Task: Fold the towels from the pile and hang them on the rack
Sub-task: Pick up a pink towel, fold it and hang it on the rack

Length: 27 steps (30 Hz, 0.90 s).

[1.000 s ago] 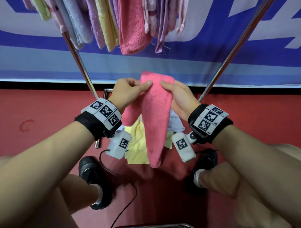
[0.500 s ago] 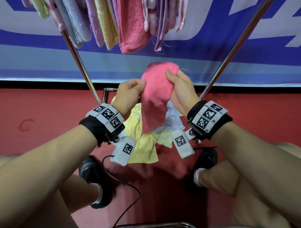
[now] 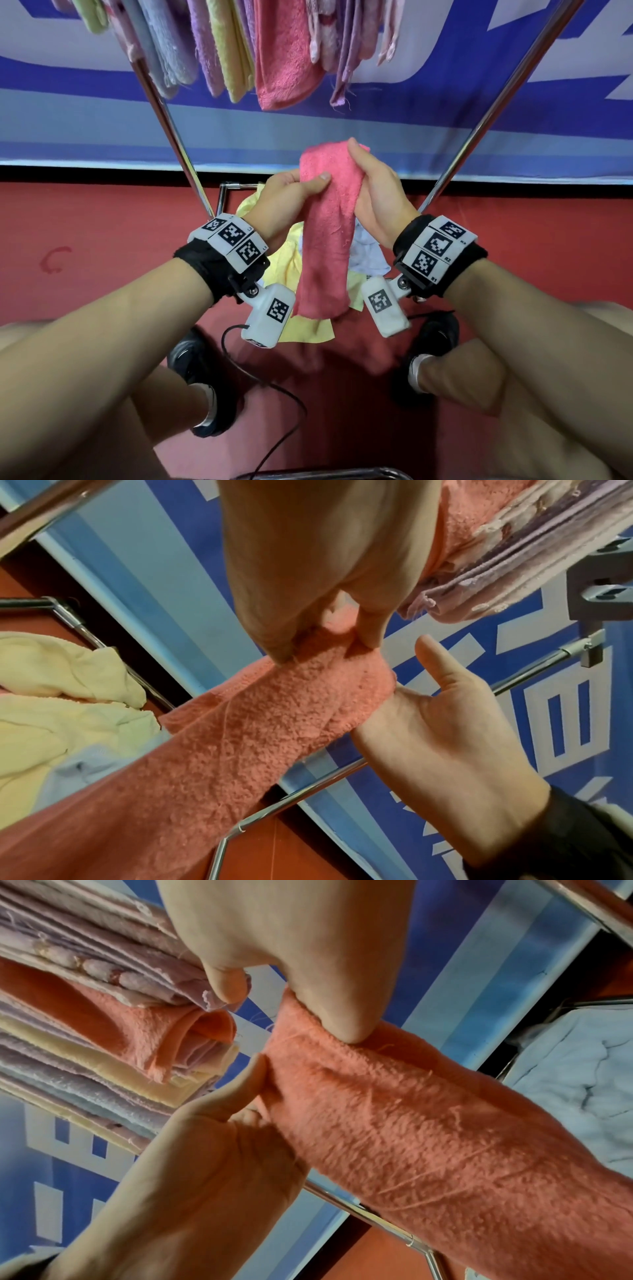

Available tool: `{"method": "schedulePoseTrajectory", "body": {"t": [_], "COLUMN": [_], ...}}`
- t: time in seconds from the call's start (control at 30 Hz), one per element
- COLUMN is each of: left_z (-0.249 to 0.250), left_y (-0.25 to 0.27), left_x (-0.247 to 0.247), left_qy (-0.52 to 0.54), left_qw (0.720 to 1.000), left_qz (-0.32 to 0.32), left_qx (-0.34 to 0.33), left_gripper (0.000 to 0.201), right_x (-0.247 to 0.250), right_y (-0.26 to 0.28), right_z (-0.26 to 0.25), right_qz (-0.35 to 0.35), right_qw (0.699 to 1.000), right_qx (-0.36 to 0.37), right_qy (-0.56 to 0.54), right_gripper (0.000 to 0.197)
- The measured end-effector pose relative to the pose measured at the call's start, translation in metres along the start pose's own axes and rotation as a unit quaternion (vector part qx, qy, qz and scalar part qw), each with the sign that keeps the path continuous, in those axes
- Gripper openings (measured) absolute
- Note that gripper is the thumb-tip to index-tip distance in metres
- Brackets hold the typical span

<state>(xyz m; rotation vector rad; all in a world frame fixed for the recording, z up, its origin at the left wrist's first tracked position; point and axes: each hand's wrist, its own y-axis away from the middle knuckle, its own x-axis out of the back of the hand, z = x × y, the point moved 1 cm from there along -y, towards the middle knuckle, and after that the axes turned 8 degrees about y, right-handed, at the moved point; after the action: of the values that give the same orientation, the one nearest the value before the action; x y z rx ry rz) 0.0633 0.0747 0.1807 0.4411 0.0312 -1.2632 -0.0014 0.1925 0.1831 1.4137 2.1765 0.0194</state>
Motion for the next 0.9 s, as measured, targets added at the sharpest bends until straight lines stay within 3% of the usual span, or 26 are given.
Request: {"method": "schedulePoseTrajectory", "body": {"t": [0.1, 0.17, 0.23, 0.33, 0.5, 0.73, 0.8, 0.9], "left_z": [0.001, 0.001, 0.001, -0.002, 0.003, 0.014, 0.019, 0.023], "left_y": [-0.001, -0.002, -0.005, -0.007, -0.006, -0.005, -0.004, -0.008], "left_x": [0.000, 0.000, 0.004, 0.010, 0.013, 0.013, 0.012, 0.017], "left_qy": [0.026, 0.023, -0.043, -0.125, -0.080, -0.091, -0.094, -0.068], "left_qw": [0.999, 0.999, 0.999, 0.985, 0.996, 0.993, 0.992, 0.990], "left_qz": [-0.036, -0.028, 0.027, 0.095, -0.031, -0.027, -0.008, 0.058], "left_qx": [0.023, 0.031, 0.000, -0.075, -0.039, -0.068, -0.082, -0.107], "left_gripper": [0.034, 0.032, 0.023, 0.037, 0.047, 0.011, 0.011, 0.013], "right_x": [0.002, 0.003, 0.007, 0.013, 0.015, 0.020, 0.016, 0.011], "right_y": [-0.001, 0.000, -0.001, -0.002, -0.004, -0.010, -0.004, 0.010], "right_z": [-0.003, -0.002, 0.000, -0.001, -0.008, -0.028, -0.029, -0.013], "right_qz": [0.004, 0.005, 0.009, 0.020, 0.036, 0.058, -0.003, -0.134], "right_qw": [1.000, 0.999, 0.998, 0.995, 0.993, 0.995, 0.999, 0.982], "right_qx": [0.004, 0.008, 0.024, 0.054, 0.067, 0.048, -0.025, -0.127], "right_qy": [0.012, 0.033, 0.062, 0.086, 0.096, 0.067, 0.042, 0.043], "right_gripper": [0.058, 0.049, 0.042, 0.042, 0.042, 0.038, 0.046, 0.072]}}
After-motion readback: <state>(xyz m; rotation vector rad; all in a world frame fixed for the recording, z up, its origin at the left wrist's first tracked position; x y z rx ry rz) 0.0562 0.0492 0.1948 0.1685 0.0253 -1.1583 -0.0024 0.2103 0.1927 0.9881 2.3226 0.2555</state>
